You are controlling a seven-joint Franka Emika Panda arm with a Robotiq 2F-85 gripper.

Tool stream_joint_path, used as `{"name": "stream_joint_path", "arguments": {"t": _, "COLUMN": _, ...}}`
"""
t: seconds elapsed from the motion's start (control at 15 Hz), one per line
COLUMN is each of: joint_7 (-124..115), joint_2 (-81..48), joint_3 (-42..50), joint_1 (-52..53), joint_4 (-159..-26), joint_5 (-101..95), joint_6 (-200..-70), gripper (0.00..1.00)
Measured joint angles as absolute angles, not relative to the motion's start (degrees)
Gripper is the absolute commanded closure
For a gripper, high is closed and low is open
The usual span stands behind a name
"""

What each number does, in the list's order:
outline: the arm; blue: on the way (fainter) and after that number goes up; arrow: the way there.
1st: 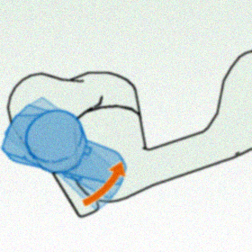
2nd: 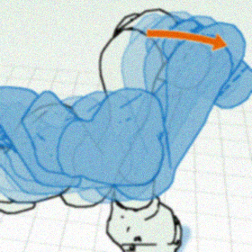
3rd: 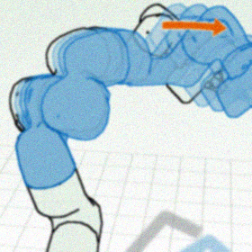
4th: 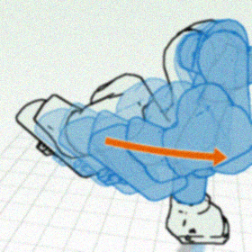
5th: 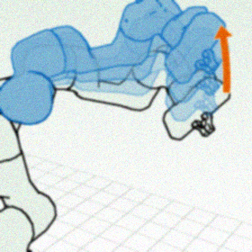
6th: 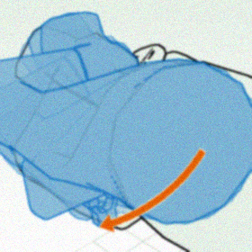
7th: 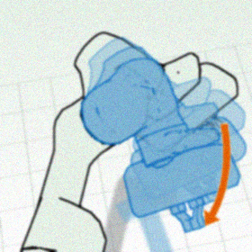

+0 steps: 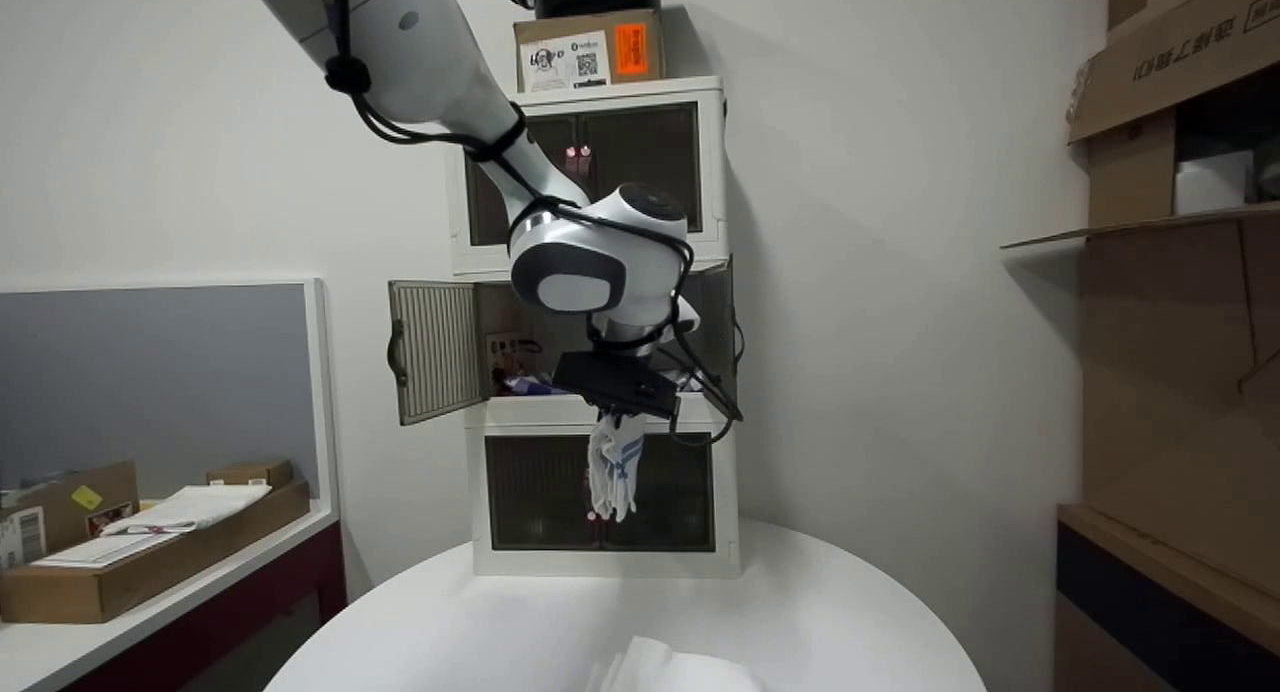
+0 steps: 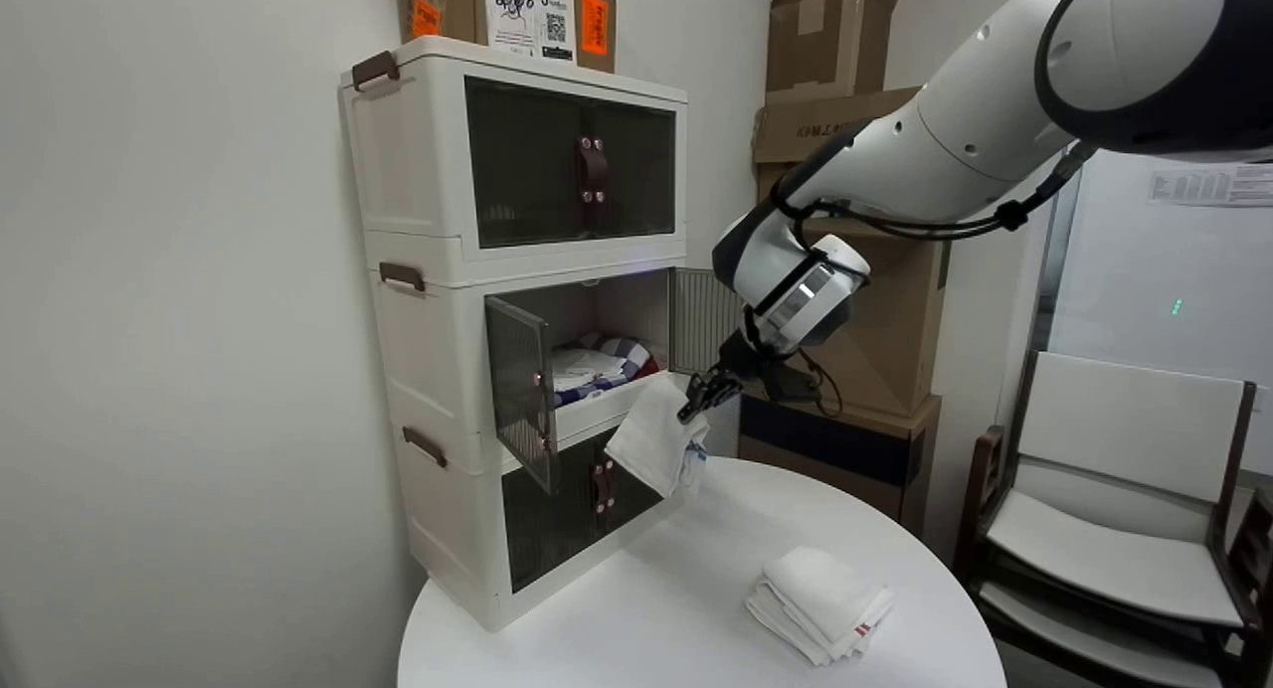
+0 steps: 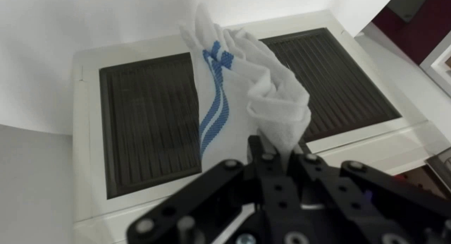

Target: Put the white and blue towel inside the open cabinet

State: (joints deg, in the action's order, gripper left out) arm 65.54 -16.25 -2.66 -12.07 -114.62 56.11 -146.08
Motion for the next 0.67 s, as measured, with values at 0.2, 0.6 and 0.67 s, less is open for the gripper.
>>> {"name": "stream_joint_path", "arguments": {"t": 0.2, "joint_7": 65.96, "joint_2": -15.83, "joint_3": -3.26, "joint_1": -11.16, "joint_4": -113.60, "joint_5": 61.26, "joint_6": -145.84, "gripper": 0.98}}
{"name": "stream_joint_path", "arguments": {"t": 0.6, "joint_7": 68.19, "joint_2": -14.92, "joint_3": -3.13, "joint_1": -10.87, "joint_4": -108.52, "joint_5": 71.39, "joint_6": -138.69, "gripper": 0.98}}
{"name": "stream_joint_path", "arguments": {"t": 0.67, "joint_7": 68.80, "joint_2": -14.93, "joint_3": -2.88, "joint_1": -10.90, "joint_4": -107.41, "joint_5": 72.96, "joint_6": -136.44, "gripper": 0.98}}
